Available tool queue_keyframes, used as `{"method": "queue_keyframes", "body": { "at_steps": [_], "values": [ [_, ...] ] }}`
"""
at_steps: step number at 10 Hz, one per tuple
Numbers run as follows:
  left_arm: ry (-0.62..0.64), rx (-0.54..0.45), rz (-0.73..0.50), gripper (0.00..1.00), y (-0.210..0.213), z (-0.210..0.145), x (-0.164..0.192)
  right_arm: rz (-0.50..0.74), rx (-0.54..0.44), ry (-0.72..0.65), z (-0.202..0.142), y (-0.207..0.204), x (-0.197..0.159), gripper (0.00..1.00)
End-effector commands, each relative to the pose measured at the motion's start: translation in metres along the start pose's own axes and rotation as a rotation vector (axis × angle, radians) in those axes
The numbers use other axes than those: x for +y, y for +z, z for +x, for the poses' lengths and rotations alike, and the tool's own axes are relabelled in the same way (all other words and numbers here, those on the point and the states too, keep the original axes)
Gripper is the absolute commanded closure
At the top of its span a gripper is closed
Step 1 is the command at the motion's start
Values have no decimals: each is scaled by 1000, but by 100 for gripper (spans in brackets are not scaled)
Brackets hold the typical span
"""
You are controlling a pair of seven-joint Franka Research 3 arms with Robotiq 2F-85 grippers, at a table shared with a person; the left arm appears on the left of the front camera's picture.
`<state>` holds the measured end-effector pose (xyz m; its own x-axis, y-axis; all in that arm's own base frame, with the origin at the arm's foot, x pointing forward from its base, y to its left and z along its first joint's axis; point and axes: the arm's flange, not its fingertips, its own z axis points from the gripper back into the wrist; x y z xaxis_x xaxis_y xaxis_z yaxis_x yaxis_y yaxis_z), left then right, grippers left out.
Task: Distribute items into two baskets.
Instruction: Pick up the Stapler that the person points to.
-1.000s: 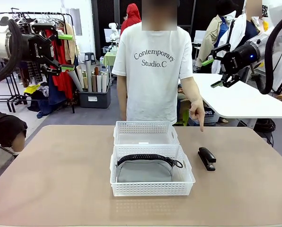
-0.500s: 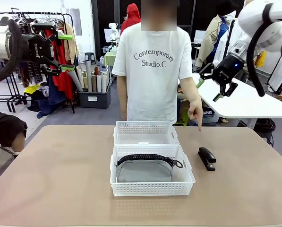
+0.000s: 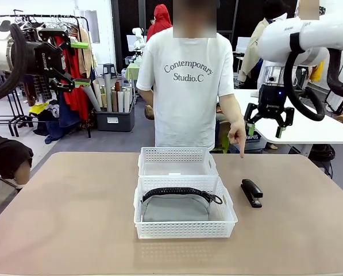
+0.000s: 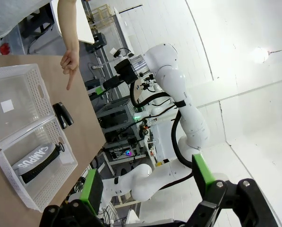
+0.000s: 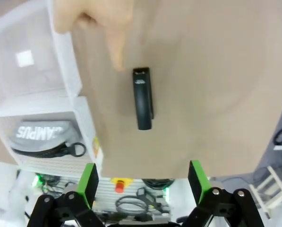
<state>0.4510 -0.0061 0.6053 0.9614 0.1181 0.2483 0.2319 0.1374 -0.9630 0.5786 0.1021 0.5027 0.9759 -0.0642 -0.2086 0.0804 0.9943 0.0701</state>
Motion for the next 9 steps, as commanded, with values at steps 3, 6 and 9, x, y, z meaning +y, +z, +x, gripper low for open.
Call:
{"method": "queue_keyframes", "body": {
  "at_steps": [3, 6, 9],
  "values": [
    [6, -6, -3, 0, -1, 0, -2, -90, 3, 81, -22, -40, -6, 0],
    [6, -6, -3, 0, -1, 0, -2, -64, 45, 54, -15, -41, 0, 0],
    [6, -6, -3, 0, -1, 0, -2, -64, 45, 54, -15, -41, 0, 0]
  ]
}}
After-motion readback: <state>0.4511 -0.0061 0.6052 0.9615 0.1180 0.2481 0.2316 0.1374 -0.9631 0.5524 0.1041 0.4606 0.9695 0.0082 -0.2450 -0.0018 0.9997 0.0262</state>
